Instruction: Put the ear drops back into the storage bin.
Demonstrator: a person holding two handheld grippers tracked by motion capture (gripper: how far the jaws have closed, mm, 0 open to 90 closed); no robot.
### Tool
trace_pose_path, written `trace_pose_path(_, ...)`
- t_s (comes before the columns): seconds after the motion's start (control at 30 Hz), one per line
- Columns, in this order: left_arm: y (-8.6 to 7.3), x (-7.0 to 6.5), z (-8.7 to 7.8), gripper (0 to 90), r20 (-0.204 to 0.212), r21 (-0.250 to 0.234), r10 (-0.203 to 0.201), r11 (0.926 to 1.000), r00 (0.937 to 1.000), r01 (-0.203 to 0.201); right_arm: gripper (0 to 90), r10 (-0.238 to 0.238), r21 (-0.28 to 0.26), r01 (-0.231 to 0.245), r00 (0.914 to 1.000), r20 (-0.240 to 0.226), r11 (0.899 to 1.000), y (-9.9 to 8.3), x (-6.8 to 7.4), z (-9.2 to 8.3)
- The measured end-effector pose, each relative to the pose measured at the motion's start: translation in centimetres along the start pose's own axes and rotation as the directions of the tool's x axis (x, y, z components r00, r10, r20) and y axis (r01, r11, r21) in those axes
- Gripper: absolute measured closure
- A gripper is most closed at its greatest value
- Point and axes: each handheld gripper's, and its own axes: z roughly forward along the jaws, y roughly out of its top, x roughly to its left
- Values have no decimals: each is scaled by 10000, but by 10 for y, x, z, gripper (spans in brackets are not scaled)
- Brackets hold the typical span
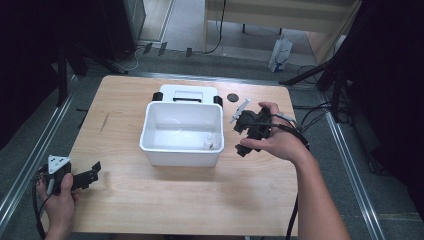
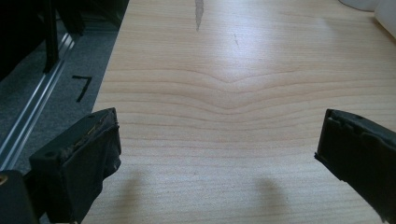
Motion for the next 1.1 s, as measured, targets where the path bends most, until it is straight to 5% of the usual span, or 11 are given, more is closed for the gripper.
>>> trace_pose_path(1.1, 0, -3, 0, 4, -184, 9, 236, 9997, 9996, -236, 0, 1759, 310, -1757, 9844, -45, 9840, -129, 9, 30)
